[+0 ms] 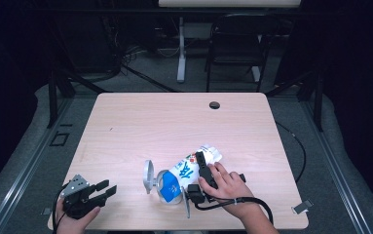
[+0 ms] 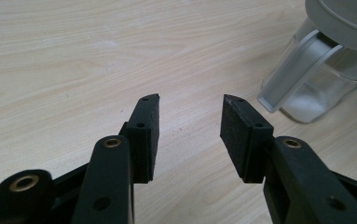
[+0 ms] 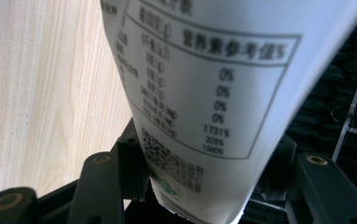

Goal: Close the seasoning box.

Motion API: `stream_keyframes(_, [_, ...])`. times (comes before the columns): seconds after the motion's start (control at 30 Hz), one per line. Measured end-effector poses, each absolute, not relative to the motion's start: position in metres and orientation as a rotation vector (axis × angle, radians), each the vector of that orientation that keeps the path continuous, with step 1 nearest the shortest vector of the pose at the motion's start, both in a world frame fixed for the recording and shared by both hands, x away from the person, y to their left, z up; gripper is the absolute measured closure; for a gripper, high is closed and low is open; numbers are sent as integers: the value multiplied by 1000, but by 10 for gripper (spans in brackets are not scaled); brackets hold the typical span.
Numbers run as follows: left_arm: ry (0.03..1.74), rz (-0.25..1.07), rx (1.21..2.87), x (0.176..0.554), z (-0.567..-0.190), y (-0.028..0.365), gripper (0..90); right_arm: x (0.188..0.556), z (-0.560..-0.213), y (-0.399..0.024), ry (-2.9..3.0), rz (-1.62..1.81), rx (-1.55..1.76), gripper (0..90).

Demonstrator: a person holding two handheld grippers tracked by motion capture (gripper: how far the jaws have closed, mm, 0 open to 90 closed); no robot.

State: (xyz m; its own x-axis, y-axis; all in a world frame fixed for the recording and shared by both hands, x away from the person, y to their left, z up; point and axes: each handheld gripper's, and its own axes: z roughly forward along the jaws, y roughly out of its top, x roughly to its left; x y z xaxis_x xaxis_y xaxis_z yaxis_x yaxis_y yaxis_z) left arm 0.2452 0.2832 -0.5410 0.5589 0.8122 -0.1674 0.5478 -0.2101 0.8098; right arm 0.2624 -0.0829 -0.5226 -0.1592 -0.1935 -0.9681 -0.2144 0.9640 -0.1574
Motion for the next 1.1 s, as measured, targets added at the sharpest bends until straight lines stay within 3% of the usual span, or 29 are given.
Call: stream_keyframes(1.1, [1103, 365, 1892, 246, -542, 284, 580, 262, -519, -83, 1735, -8, -325, 478])
